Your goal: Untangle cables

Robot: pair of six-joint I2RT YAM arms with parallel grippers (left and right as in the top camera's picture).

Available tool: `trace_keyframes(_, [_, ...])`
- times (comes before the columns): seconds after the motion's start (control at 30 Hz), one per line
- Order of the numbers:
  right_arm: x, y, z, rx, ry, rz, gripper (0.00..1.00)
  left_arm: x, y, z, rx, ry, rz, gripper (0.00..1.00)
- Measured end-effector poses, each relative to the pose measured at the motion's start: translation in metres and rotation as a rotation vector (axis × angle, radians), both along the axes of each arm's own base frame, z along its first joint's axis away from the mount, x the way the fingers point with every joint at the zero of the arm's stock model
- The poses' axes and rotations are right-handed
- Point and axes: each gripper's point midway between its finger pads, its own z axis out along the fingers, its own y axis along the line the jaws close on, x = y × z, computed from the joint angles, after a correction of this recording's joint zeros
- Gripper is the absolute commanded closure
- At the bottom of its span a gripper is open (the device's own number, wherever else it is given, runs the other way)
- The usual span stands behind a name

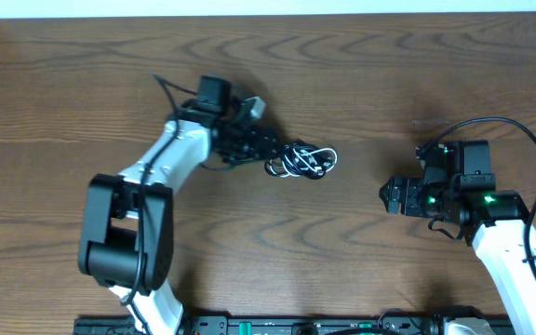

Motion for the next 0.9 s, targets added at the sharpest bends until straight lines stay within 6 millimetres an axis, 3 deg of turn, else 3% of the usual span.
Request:
trace_keyframes(0.1, [0.0,0.0,0.0,0.0,0.0,0.0,0.13,-0.008,-0.017,-0.007,0.074,-0.026,-0.038,0.34])
trace_keyframes(0.33, [0.0,0.0,0.0,0.0,0.0,0.0,0.13,-0.015,-0.031,-0.024,0.304,-0.134,-0.078,0.35])
trace_keyframes(0.47, [0.0,0.0,0.0,0.0,0.0,0.0,0.13,-0.005,-0.032,-0.024,0.353,-0.195,-0.049,0.56])
trace_keyframes(0.7, [0.0,0.0,0.0,0.0,0.0,0.0,0.13,-0.001,-0.03,-0.028,0.362,-0.172,0.019,0.57])
trace_keyframes(0.77, [0.0,0.0,0.0,0.0,0.002,0.0,0.13,-0.003,-0.029,-0.038,0.372,-0.142,0.029,0.72])
trace_keyframes(0.8, [-0.001,0.0,0.0,-0.001,0.004,0.0,0.13,-0.004,-0.029,-0.042,0.376,-0.133,0.029,0.88])
trace_keyframes(0.9, [-0.001,0.0,0.0,-0.001,0.004,0.0,0.11,-0.002,-0.03,-0.043,0.37,-0.129,0.044,0.93])
